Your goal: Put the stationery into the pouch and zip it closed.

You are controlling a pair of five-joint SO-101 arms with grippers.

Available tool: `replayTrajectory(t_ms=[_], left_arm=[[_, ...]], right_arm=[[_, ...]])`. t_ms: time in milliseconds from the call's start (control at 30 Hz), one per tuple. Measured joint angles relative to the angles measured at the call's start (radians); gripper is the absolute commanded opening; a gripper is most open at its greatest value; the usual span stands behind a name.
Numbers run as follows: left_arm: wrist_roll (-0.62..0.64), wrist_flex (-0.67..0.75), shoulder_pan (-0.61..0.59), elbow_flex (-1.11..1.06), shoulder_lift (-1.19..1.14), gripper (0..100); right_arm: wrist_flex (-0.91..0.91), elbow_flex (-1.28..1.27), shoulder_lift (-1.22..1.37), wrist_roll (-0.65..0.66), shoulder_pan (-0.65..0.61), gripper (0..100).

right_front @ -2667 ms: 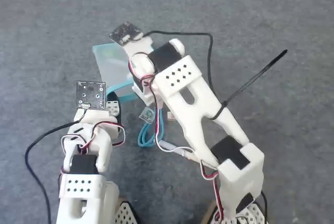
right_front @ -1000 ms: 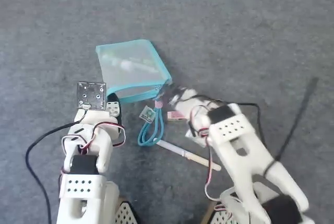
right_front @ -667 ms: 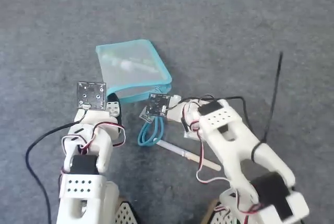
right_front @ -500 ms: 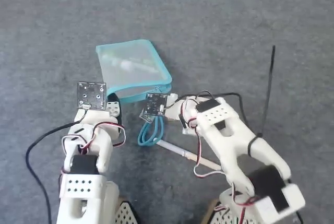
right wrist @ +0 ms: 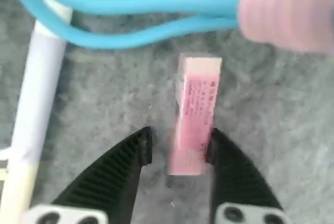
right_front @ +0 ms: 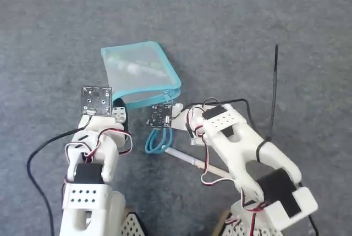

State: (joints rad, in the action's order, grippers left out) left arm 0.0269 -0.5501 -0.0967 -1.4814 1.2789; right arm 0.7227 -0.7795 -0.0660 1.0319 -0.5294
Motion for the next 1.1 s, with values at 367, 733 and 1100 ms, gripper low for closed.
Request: replayTrajectory(t_ms=[367,733,1100], left_arm=[[0.000,0.000,0.000,0.000,0.000,1],[0.000,0.000,0.000,0.000,0.000,1],[0.000,0.000,0.000,0.000,0.000,1]], right_arm=[[0.012,0.003,-0.002,-0.170,0.005,0.8],[0.118,0.017,-0.003,-0.362,0.005,0.8],[0.192,0.011,-0.006,-0.669,0.077,0.7]])
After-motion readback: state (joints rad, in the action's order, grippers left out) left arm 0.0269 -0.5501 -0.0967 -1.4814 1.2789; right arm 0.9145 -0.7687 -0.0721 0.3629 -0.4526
